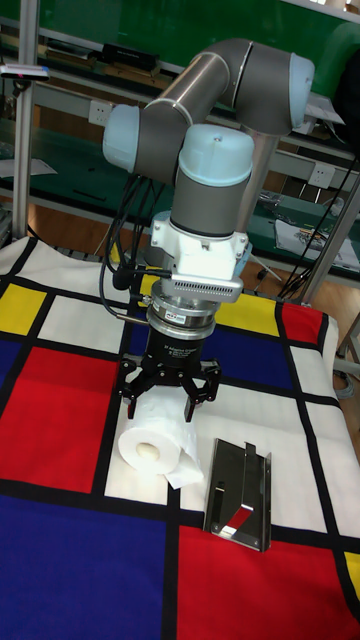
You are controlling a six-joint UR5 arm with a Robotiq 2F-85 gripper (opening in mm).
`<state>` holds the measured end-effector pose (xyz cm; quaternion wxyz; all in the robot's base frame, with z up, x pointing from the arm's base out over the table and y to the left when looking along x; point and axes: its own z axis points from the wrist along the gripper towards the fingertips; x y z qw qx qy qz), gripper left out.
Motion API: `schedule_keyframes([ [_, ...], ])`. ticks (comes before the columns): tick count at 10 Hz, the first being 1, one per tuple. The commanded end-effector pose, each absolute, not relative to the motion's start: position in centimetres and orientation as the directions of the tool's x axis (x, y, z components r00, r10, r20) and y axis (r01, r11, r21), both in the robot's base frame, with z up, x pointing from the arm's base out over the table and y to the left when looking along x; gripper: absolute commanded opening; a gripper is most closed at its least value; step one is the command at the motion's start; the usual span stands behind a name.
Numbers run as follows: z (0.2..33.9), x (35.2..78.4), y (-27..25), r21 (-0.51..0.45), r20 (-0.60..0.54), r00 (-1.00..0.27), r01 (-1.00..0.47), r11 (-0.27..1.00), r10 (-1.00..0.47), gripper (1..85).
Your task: Put the toilet paper on its holder
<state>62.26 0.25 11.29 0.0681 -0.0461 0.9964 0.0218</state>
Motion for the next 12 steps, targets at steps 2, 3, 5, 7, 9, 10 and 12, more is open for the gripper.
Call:
schedule_keyframes([
  [2,11.16,62.43,0.86,0.04,-0.162,-0.976,-0.156,0.987,-0.148,81.7],
  [3,11.13,62.39,0.51,0.027,-0.159,-0.976,-0.156,0.987,-0.15,81.3],
  [5,11.12,62.35,0.35,0.02,-0.156,-0.975,-0.162,0.987,-0.157,80.7],
  [7,11.13,62.43,0.31,0.018,-0.159,-0.975,-0.161,0.987,-0.156,80.7],
  [9,11.11,62.35,0.08,0.011,-0.155,-0.977,-0.153,0.988,-0.15,80.3],
  [10,11.12,62.43,0.08,0.01,-0.158,-0.976,-0.153,0.988,-0.15,80.3],
  [12,11.13,62.43,0.35,0.021,-0.159,-0.976,-0.153,0.988,-0.148,80.3],
])
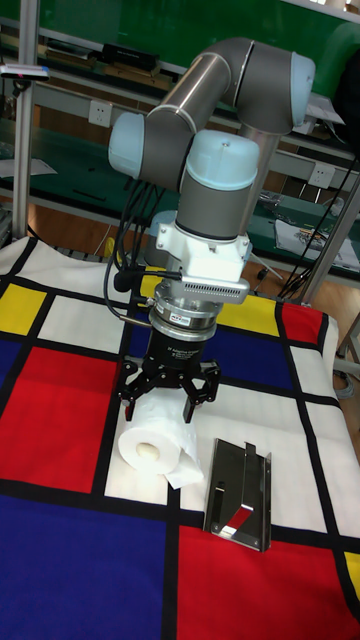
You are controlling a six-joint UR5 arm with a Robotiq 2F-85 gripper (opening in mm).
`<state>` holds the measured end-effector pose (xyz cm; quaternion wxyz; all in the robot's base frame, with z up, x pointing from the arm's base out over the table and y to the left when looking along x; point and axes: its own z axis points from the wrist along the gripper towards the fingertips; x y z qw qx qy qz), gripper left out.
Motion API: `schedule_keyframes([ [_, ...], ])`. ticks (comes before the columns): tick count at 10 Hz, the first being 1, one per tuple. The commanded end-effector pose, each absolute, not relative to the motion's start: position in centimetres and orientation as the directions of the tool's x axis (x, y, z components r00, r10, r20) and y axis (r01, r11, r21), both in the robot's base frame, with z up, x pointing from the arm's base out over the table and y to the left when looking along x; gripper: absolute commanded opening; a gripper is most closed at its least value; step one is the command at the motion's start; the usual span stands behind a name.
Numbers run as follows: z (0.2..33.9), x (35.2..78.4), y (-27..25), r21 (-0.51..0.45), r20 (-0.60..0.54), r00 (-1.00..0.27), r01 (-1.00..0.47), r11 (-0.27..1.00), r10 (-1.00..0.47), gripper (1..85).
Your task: Put the toilet paper on its holder
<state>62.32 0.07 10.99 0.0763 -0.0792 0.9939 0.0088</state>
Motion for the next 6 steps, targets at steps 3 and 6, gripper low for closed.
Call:
schedule_keyframes([
  [3,11.15,62.47,0.51,0.027,-0.161,-0.976,-0.15,0.988,-0.144,80.0],
  [6,11.2,62.71,0.82,0.042,-0.171,-0.978,-0.127,0.991,-0.118,79.7],
])
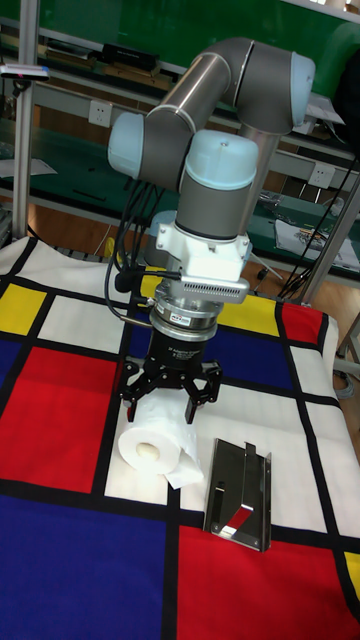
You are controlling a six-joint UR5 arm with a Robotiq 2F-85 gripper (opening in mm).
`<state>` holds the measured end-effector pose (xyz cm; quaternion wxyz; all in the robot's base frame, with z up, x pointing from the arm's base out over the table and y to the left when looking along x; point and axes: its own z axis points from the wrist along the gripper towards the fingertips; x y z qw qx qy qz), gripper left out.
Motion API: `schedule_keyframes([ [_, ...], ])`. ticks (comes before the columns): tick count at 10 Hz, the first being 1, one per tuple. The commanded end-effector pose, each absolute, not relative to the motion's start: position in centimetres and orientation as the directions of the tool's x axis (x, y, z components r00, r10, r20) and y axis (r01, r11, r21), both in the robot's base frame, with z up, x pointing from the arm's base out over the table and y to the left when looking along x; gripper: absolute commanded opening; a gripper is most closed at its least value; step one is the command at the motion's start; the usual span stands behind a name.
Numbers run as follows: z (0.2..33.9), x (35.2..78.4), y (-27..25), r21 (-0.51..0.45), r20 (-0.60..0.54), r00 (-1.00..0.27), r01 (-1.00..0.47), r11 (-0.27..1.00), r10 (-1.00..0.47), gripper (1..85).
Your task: Put the toilet paper on its holder
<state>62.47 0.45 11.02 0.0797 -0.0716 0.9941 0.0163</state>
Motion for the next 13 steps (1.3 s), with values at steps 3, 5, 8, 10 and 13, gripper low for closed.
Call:
schedule_keyframes([
  [3,11.2,63.0,0.9,0.048,-0.179,-0.98,-0.096,0.994,-0.086,79.3],
  [5,11.3,63.0,0.9,0.05,-0.182,-0.981,-0.084,0.995,-0.073,79.3],
  [8,11.4,63.2,0.6,0.049,-0.169,-0.985,-0.045,0.998,-0.036,78.7],
  [10,11.3,62.9,0.3,0.061,-0.17,-0.986,-0.016,0.998,-0.005,78.7],
  [13,11.2,61.6,-0.2,0.054,-0.154,-0.988,0.022,0.998,0.03,78.3],
])
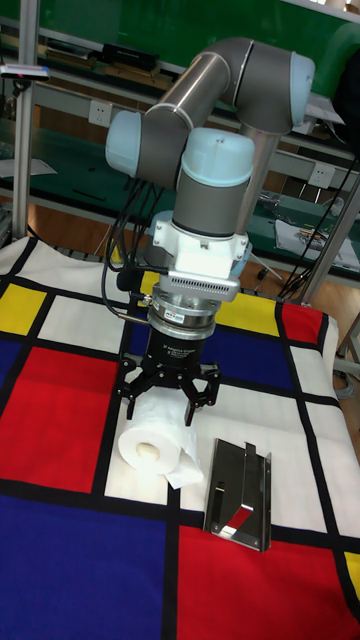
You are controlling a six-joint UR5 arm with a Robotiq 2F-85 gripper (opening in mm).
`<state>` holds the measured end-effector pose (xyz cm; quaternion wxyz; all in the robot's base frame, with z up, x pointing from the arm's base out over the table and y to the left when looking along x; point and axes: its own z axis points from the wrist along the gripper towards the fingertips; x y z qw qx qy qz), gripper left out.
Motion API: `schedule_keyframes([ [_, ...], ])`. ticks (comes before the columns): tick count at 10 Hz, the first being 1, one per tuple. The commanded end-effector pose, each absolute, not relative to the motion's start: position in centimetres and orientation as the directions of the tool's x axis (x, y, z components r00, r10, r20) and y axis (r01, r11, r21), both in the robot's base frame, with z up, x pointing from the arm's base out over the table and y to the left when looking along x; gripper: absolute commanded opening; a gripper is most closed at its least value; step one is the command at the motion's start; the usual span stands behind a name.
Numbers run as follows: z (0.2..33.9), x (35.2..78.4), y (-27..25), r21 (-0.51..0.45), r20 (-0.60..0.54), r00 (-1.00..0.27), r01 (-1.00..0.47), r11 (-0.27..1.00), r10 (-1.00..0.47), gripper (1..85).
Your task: Put the toilet paper on its holder
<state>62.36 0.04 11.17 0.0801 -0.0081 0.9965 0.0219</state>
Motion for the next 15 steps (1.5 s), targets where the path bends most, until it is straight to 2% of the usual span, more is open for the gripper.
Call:
schedule_keyframes([
  [1,10.9,61.0,-0.1,0.051,-0.157,-0.987,0.031,0.998,0.039,78.0],
  [4,10.5,59.8,0.9,0.042,-0.154,-0.986,0.058,0.997,0.064,76.7],
  [6,10.5,59.7,0.1,-0.002,-0.151,-0.989,-0.002,1.0,-0.002,76.3],
  [8,10.4,59.3,0.5,0.005,-0.136,-0.989,-0.063,0.998,-0.061,76.7],
  [10,10.4,59.4,0.0,-0.011,-0.139,-0.989,-0.052,0.999,-0.053,76.7],
  [15,9.8,58.5,1.1,0.086,-0.132,-0.99,0.042,0.995,0.053,76.3],
])
